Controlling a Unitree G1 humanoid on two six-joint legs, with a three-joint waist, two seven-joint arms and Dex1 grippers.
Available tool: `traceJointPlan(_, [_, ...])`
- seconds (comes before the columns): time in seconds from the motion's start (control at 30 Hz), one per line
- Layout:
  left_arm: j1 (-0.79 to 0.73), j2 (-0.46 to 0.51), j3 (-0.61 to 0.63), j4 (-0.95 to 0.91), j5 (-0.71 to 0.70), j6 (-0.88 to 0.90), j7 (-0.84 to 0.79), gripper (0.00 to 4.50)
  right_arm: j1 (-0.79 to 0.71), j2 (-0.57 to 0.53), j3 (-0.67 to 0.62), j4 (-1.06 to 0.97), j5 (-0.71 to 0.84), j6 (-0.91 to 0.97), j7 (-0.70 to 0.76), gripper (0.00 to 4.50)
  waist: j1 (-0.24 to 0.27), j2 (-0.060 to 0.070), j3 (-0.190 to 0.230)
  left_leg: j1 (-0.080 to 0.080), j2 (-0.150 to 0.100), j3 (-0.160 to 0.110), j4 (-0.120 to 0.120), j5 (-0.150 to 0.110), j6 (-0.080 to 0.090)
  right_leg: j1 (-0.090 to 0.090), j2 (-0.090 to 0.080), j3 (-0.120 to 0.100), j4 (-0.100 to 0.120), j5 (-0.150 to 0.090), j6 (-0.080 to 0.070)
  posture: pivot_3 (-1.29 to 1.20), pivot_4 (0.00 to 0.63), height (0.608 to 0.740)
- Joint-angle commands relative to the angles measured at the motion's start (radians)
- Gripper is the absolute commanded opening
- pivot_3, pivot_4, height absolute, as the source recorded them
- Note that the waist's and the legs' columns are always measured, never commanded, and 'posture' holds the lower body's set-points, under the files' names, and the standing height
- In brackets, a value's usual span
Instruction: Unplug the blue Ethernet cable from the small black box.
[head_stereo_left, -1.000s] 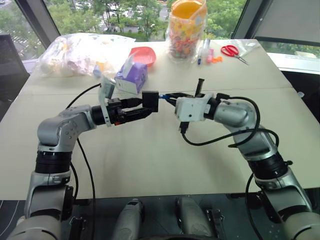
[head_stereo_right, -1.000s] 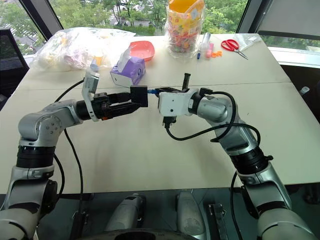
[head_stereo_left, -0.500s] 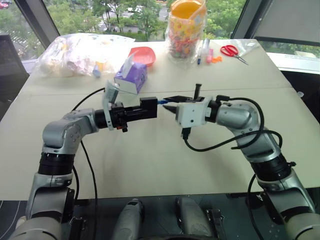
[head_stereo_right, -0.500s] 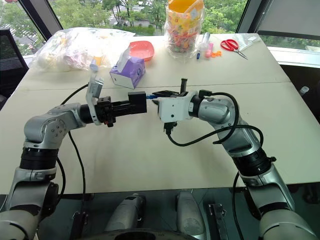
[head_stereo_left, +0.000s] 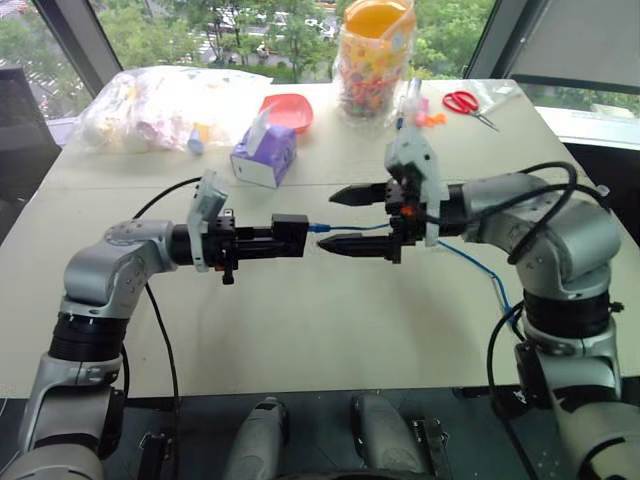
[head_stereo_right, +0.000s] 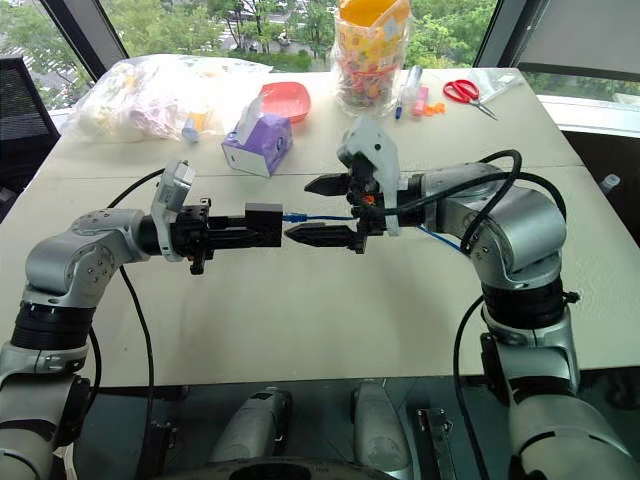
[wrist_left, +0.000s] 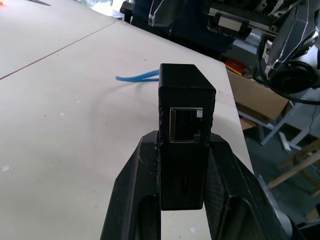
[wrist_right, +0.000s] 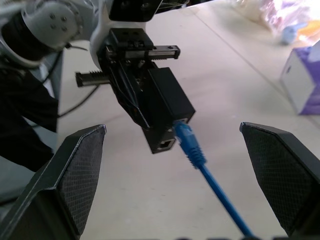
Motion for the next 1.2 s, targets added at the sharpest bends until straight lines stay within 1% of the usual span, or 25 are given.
traceJointPlan(0.03, [-0.013, 0.009, 0.009, -0.023, 0.000, -0.019, -0.006, 0.51, -0.043, 0.014, -0.032, 0.002, 0.067, 0.077, -0.045, 4.48, -0.001, 0.000, 0.000, 0.000, 0.000, 0.000, 0.000, 0.000, 0.000, 0.000, 0.000, 0.000, 0.000, 0.000, 0.000, 0.00, 0.150, 0.740])
traceJointPlan(0.33, [-0.016, 0.001, 0.009, -0.034, -0.007, -0.014, 0.000, 0.51, -0.057, 0.017, 0.029, 0.019, 0.101, 0.121, -0.119, 4.48, -0.001, 0.000, 0.000, 0.000, 0.000, 0.000, 0.000, 0.000, 0.000, 0.000, 0.000, 0.000, 0.000, 0.000, 0.000, 0.00, 0.150, 0.740])
traceJointPlan(0.6, [-0.008, 0.003, 0.010, -0.042, -0.007, -0.012, 0.001, 0.51, -0.066, 0.017, 0.055, 0.034, 0.116, 0.115, -0.142, 4.48, -0.002, 0.000, 0.000, 0.000, 0.000, 0.000, 0.000, 0.000, 0.000, 0.000, 0.000, 0.000, 0.000, 0.000, 0.000, 0.00, 0.150, 0.740])
traceJointPlan(0.67, [-0.001, 0.002, 0.010, -0.048, -0.007, -0.012, 0.003, 0.51, -0.076, 0.021, 0.057, 0.046, 0.122, 0.119, -0.147, 3.97, -0.002, 0.000, 0.000, 0.000, 0.000, 0.000, 0.000, 0.000, 0.000, 0.000, 0.000, 0.000, 0.000, 0.000, 0.000, 0.00, 0.150, 0.740])
traceJointPlan(1.07, [0.015, 0.000, 0.008, -0.068, -0.006, -0.013, 0.014, 0.51, -0.110, 0.030, 0.069, 0.084, 0.143, 0.115, -0.162, 3.97, -0.002, 0.000, 0.000, 0.000, 0.000, 0.000, 0.000, 0.000, 0.000, 0.000, 0.000, 0.000, 0.000, 0.000, 0.000, 0.00, 0.150, 0.740])
traceJointPlan(1.13, [0.017, 0.000, 0.009, -0.070, -0.006, -0.013, 0.016, 0.51, -0.113, 0.031, 0.075, 0.089, 0.138, 0.112, -0.165, 3.43, -0.002, 0.000, 0.000, 0.000, 0.000, 0.000, 0.000, 0.000, 0.000, 0.000, 0.000, 0.000, 0.000, 0.000, 0.000, 0.00, 0.150, 0.740])
traceJointPlan(1.2, [0.018, 0.000, 0.009, -0.071, -0.006, -0.014, 0.018, 0.51, -0.114, 0.028, 0.079, 0.089, 0.137, 0.110, -0.165, 3.43, -0.002, 0.000, 0.000, 0.000, 0.000, 0.000, 0.000, 0.000, 0.000, 0.000, 0.000, 0.000, 0.000, 0.000, 0.000, 0.00, 0.150, 0.740])
